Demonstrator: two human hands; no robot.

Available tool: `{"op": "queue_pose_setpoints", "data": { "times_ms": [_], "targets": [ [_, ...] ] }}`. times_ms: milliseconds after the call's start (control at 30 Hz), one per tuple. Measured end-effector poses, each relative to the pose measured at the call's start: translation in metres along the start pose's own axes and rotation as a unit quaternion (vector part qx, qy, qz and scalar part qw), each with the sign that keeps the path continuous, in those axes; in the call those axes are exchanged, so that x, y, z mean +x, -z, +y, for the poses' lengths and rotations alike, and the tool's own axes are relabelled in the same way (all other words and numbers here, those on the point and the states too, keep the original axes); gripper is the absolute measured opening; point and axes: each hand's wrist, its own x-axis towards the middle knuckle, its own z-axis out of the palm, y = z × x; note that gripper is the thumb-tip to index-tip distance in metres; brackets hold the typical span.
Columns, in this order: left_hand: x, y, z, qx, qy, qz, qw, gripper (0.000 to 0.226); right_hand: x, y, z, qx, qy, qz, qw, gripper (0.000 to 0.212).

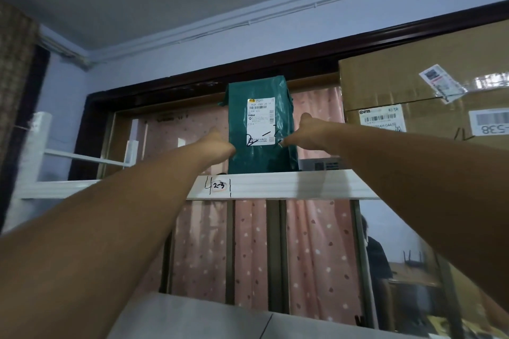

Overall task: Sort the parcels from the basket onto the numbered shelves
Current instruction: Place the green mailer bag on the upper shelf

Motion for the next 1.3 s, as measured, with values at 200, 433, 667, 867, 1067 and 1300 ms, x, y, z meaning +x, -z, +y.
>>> {"op": "queue_pose_setpoints", "data": {
  "times_ms": [200, 433, 667, 867, 1067, 1300],
  "targets": [
    [-0.032, 0.018, 0.004, 0.088, 0.027, 0.026, 0.995, 0.025, -0.003, 0.007, -0.004, 0.04, 0.052, -0.016, 0.998, 0.065],
    [-0.062, 0.039, 0.008, 0.157, 0.054, 0.055, 0.985, 0.062, -0.009, -0.004, -0.016, 0.061, 0.123, -0.047, 0.989, 0.071],
    [-0.116, 0.067, -0.007, 0.199, 0.11, 0.104, 0.968, 0.069, -0.034, -0.046, -0.042, 0.104, 0.202, -0.116, 0.967, 0.086],
    [-0.165, 0.101, -0.035, 0.252, 0.172, 0.135, 0.943, 0.06, -0.074, -0.088, -0.077, 0.161, 0.247, -0.182, 0.938, 0.075],
    [-0.214, 0.125, -0.083, 0.303, 0.24, 0.141, 0.912, 0.036, -0.127, -0.146, -0.107, 0.167, 0.291, -0.235, 0.912, 0.063],
    [-0.27, 0.145, -0.175, 0.303, 0.307, 0.115, 0.895, 0.034, -0.19, -0.225, -0.133, 0.164, 0.313, -0.324, 0.878, 0.078]
  ]
}}
